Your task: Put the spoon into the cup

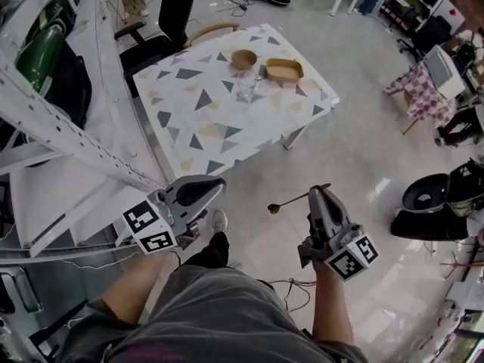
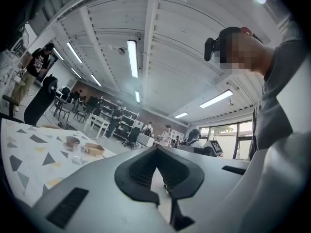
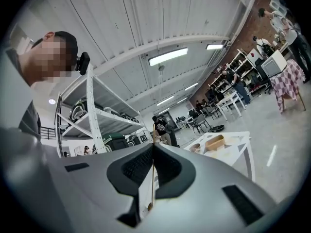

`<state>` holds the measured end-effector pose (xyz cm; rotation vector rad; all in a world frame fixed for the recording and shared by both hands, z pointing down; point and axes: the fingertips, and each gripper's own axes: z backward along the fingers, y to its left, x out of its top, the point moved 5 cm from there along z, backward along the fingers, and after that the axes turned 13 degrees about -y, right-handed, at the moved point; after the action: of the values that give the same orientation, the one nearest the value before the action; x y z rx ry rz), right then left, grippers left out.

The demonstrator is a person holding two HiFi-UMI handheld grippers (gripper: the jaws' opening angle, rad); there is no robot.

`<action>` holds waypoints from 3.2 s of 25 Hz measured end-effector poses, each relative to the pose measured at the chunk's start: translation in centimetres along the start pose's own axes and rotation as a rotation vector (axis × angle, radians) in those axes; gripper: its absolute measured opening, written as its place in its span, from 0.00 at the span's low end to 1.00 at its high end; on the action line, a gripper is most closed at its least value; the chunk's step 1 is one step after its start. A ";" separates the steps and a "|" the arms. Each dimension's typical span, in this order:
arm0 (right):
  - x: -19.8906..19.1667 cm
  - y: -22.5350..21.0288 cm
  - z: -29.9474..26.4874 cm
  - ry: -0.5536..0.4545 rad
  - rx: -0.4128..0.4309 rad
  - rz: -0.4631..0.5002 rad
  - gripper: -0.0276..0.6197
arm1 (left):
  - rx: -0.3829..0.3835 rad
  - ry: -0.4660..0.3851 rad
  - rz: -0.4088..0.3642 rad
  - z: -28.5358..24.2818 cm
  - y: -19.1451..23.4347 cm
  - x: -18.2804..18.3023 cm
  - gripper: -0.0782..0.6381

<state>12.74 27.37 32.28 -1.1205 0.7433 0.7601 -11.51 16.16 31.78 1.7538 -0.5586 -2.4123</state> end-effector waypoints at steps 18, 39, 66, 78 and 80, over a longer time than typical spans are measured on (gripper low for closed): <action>-1.7 -4.3 -13.8 0.025 -0.041 0.009 0.08 | -0.019 0.013 0.034 -5.8 12.1 1.9 0.13; -1.6 -8.6 -23.1 0.040 0.032 -0.010 0.08 | 0.097 -0.020 0.014 -7.0 17.8 3.2 0.13; -6.1 -23.3 -42.2 0.237 0.211 -0.147 0.08 | 0.499 -0.023 -0.056 -11.8 29.3 3.3 0.13; -10.3 -26.9 -46.6 0.309 0.234 -0.175 0.08 | 0.593 -0.019 -0.054 -12.2 32.3 2.4 0.13; -11.1 -27.2 -46.8 0.321 0.237 -0.174 0.08 | 0.600 -0.018 -0.051 -12.1 32.6 2.2 0.13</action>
<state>23.14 -25.92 42.63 -1.0849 0.9638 0.3377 -5.02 -17.49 38.15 1.9533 -1.3703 -2.4567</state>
